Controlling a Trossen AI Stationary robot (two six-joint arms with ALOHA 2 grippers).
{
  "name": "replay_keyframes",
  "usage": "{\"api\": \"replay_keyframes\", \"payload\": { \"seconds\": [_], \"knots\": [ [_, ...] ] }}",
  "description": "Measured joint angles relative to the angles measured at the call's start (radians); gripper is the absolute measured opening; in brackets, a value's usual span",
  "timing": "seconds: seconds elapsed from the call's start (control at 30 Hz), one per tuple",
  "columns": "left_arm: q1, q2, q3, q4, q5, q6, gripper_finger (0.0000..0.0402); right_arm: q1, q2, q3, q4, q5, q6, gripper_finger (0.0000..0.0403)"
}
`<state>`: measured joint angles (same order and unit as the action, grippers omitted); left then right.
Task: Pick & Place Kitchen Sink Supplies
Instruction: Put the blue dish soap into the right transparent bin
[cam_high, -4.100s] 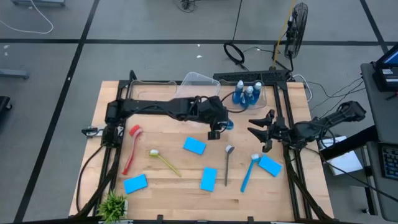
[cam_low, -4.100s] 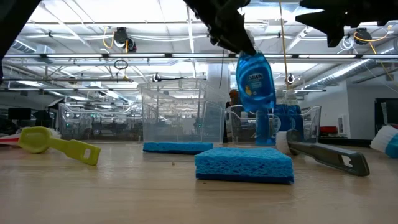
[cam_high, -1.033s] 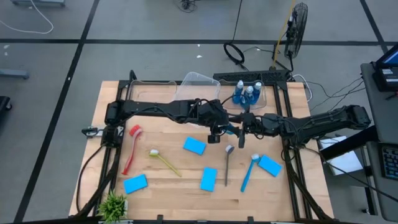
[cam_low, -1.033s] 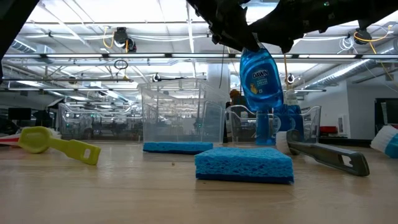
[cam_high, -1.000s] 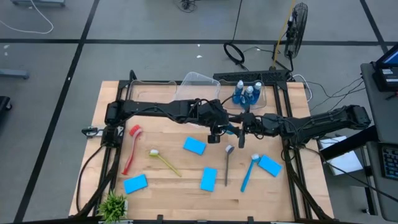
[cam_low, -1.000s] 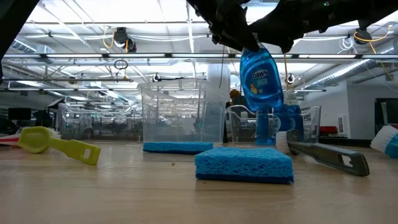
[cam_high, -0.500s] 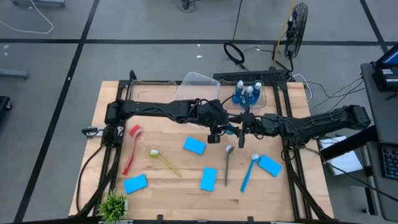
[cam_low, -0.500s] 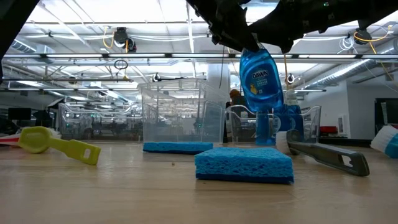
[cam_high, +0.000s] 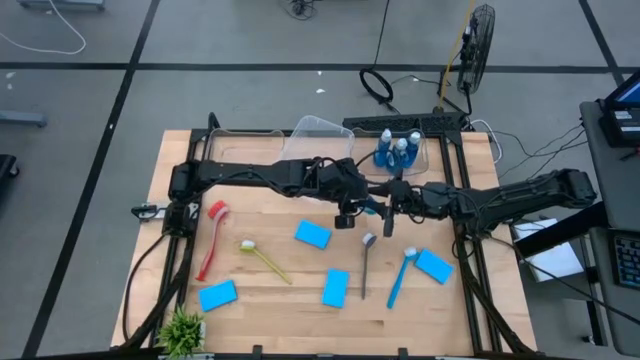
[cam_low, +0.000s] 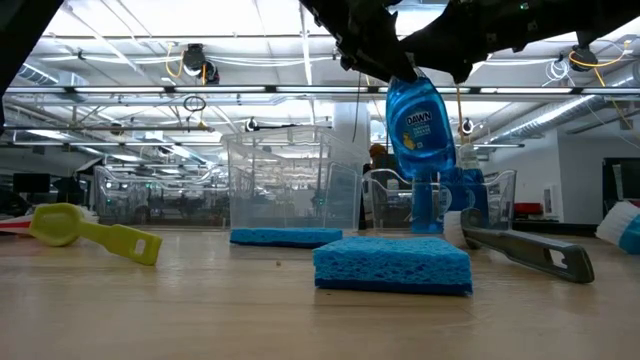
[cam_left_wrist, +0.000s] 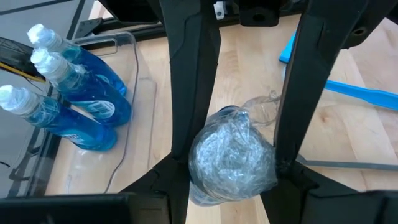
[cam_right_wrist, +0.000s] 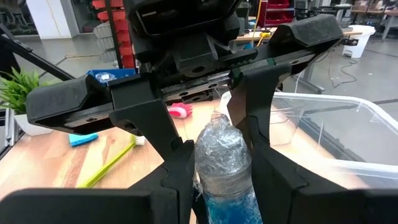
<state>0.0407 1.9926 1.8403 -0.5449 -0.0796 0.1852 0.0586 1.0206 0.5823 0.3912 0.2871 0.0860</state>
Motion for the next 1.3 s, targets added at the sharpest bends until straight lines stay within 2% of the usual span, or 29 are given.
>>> {"api": "replay_keyframes", "payload": {
  "seconds": [0.1, 0.3, 0.47, 0.77, 0.9, 1.17, 1.3],
  "knots": [
    [0.000, 0.000, 0.001, 0.006, -0.001, -0.003, 0.0156, 0.000, -0.012, 0.000, -0.005, 0.000, -0.002, 0.0115],
    [0.000, 0.000, 0.002, 0.009, -0.008, -0.003, 0.0190, 0.000, -0.024, -0.001, -0.007, 0.015, -0.003, 0.0113],
    [0.000, 0.000, 0.002, -0.002, -0.022, -0.011, 0.0188, 0.000, -0.025, -0.001, -0.015, 0.035, -0.001, 0.0107],
    [0.000, 0.000, 0.002, 0.012, -0.056, -0.003, 0.0200, 0.000, -0.025, -0.001, -0.012, 0.026, 0.008, 0.0052],
    [-0.003, 0.000, 0.002, 0.018, -0.051, 0.005, 0.0160, 0.002, -0.025, -0.001, -0.006, 0.022, 0.010, 0.0037],
    [-0.004, 0.000, 0.002, -0.011, -0.016, 0.015, 0.0015, 0.002, -0.026, 0.000, 0.012, 0.023, 0.002, 0.0051],
    [-0.004, 0.000, 0.002, -0.044, -0.017, -0.007, 0.0016, 0.002, -0.026, 0.000, 0.011, 0.024, -0.003, 0.0056]
  ]
}}
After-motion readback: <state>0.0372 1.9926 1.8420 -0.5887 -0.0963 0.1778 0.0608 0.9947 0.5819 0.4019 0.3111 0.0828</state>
